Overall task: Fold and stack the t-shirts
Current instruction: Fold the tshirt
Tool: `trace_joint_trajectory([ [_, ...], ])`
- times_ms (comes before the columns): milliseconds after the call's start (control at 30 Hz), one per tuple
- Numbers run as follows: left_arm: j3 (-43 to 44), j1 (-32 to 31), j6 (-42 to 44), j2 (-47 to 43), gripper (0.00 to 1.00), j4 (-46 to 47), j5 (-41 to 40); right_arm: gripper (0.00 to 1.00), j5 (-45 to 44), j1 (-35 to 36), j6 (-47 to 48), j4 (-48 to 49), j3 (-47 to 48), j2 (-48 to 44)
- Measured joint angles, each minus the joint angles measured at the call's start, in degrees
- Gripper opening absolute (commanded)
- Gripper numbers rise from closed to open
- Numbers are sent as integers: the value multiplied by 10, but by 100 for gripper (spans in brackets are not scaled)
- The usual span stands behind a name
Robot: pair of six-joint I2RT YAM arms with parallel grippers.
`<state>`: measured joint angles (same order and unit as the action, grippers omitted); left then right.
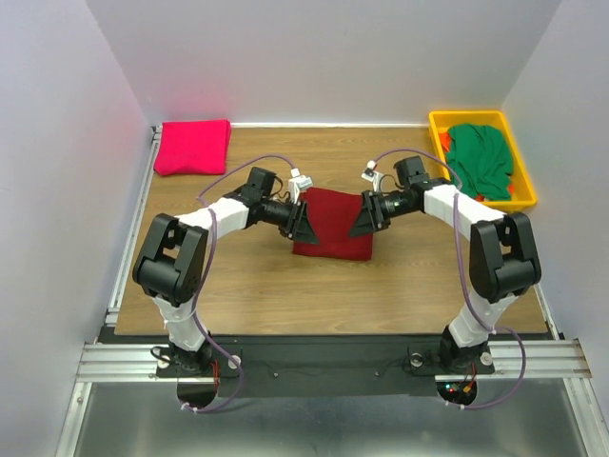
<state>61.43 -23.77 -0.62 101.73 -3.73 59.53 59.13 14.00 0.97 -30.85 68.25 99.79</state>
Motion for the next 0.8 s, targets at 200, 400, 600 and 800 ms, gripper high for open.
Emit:
trace_joint_trajectory([
  [200, 1, -9, -5, 41, 38, 19, 2, 48, -10, 14, 22, 0, -33, 72],
  [400, 6, 31, -27, 138, 37, 24, 25, 46, -35, 11, 53, -6, -64, 118],
  [600, -4, 43, -16, 131, 35, 22, 30, 45, -54, 6, 94, -22, -55, 117],
  [800, -4, 46, 29, 84, 35, -45, 19, 45, -72, -3, 199, -151, 40, 110],
])
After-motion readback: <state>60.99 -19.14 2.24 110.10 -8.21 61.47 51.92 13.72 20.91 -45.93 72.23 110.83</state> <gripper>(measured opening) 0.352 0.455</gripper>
